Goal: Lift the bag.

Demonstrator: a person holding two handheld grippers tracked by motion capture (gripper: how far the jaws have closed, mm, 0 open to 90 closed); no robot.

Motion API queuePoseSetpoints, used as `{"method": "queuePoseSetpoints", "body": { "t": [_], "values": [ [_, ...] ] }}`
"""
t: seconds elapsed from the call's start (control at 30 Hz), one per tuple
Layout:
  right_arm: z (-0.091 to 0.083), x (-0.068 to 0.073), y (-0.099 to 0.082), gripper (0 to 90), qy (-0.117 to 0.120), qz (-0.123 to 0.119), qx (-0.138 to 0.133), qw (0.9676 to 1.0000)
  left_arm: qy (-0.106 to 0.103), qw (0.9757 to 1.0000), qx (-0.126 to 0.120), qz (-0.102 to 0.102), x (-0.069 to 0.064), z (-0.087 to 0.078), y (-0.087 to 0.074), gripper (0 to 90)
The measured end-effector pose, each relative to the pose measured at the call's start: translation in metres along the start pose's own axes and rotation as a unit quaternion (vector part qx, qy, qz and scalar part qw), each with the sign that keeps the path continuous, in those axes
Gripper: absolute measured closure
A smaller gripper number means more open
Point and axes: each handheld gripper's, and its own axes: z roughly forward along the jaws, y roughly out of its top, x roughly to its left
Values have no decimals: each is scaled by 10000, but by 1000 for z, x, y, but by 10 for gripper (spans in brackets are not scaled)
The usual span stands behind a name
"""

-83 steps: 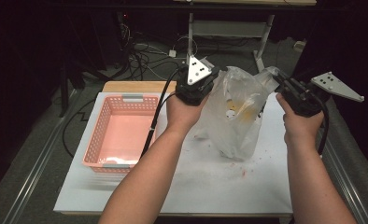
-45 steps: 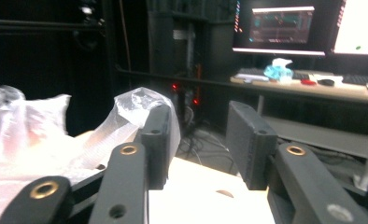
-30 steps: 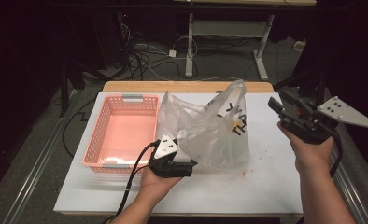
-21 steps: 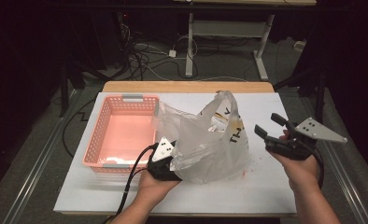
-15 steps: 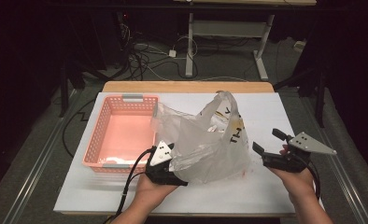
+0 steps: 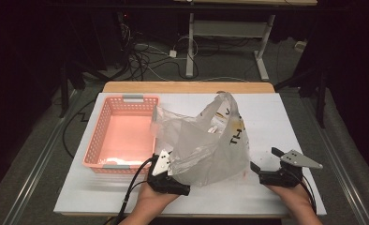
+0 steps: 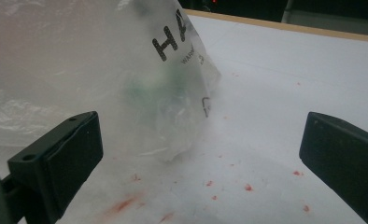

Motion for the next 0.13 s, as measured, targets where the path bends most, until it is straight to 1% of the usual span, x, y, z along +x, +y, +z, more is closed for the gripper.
{"method": "queuePoseSetpoints", "body": {
  "t": [0.07, 0.13],
  "values": [
    [0, 0, -1, 2, -26, 9, 13, 10000, -1, 10000, 21, 9, -1, 0, -2, 0],
    [-1, -1, -2, 2, -34, 3, 9, 10000, 10, 10000, 55, 74, -4, 2, -3, 0]
  ]
}}
